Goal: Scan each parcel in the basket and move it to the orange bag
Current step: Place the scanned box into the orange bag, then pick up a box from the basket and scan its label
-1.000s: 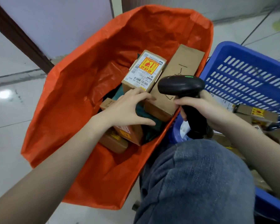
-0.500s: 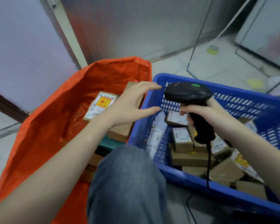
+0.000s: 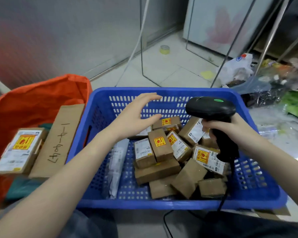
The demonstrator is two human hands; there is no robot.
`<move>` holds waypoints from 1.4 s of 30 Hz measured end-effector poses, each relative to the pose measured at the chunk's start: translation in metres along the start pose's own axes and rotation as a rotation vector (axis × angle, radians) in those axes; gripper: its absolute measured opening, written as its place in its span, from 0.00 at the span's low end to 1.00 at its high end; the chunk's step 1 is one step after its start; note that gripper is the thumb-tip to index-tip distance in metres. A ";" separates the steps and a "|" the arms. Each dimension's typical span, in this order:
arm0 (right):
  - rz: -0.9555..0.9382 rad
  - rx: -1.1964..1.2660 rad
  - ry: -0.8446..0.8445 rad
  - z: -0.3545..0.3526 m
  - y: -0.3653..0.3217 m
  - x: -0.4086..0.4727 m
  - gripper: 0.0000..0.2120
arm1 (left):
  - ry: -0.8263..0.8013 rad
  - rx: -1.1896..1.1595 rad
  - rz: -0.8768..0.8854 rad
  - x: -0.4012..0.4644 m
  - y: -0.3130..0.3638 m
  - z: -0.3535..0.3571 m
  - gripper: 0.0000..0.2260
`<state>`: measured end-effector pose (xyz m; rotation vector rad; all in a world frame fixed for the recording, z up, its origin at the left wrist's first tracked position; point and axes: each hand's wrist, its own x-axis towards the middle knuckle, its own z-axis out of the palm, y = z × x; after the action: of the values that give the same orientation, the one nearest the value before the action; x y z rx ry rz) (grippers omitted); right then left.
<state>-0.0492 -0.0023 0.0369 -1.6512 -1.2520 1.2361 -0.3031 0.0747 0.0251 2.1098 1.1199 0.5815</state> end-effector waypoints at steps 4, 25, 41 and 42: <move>0.067 -0.043 0.060 -0.031 0.032 0.011 0.08 | -0.047 0.004 -0.005 0.032 -0.005 0.039 0.22; 0.347 0.160 0.369 -0.048 0.204 0.112 0.12 | -0.327 -0.048 -0.420 0.142 -0.115 0.252 0.35; 0.223 0.226 0.337 -0.057 0.111 0.090 0.09 | -0.124 -0.196 -0.414 0.132 -0.058 0.170 0.33; 0.194 0.233 0.340 -0.056 0.097 0.086 0.08 | -0.103 -0.248 -0.412 0.127 -0.050 0.157 0.33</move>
<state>0.0374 0.0538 -0.0590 -1.7478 -0.7284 1.1058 -0.1608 0.1475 -0.1085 1.6196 1.3029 0.3866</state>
